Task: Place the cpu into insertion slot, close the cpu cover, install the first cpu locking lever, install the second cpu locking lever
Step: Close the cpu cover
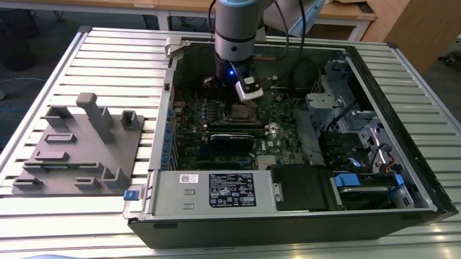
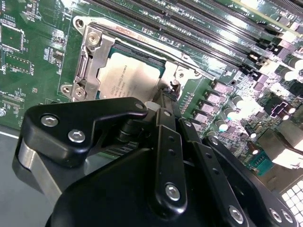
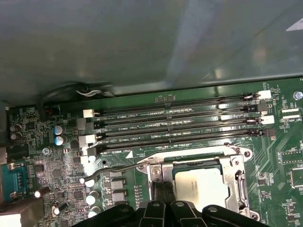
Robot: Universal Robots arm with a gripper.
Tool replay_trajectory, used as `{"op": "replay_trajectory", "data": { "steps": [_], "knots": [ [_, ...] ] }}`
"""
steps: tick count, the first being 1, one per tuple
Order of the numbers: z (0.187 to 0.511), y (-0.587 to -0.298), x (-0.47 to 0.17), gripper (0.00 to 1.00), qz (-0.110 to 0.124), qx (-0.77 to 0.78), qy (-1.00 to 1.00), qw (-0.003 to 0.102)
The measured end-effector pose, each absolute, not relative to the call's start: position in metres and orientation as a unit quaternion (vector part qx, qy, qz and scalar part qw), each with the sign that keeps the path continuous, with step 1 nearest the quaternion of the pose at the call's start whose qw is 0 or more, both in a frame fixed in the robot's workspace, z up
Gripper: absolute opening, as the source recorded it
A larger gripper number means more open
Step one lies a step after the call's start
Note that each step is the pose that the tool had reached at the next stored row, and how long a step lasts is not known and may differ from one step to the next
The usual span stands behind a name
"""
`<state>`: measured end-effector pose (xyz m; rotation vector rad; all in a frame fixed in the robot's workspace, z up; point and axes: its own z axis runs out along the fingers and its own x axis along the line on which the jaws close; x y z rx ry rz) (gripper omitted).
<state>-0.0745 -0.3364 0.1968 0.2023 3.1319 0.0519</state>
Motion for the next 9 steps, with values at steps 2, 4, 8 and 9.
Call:
{"op": "replay_trajectory", "data": {
  "steps": [2, 4, 8, 9],
  "knots": [
    [0.1968, -0.3364, -0.0752, 0.1, 0.016, 0.064, 0.998, 0.001],
    [0.1963, -0.3365, -0.0753, 0.1, 0.016, 0.064, 0.998, 0.001],
    [0.1956, -0.3365, -0.0754, 0.1, 0.016, 0.064, 0.998, 0.001],
    [0.1955, -0.3365, -0.0754, 0.1, 0.016, 0.064, 0.998, 0.001]
  ]
}}
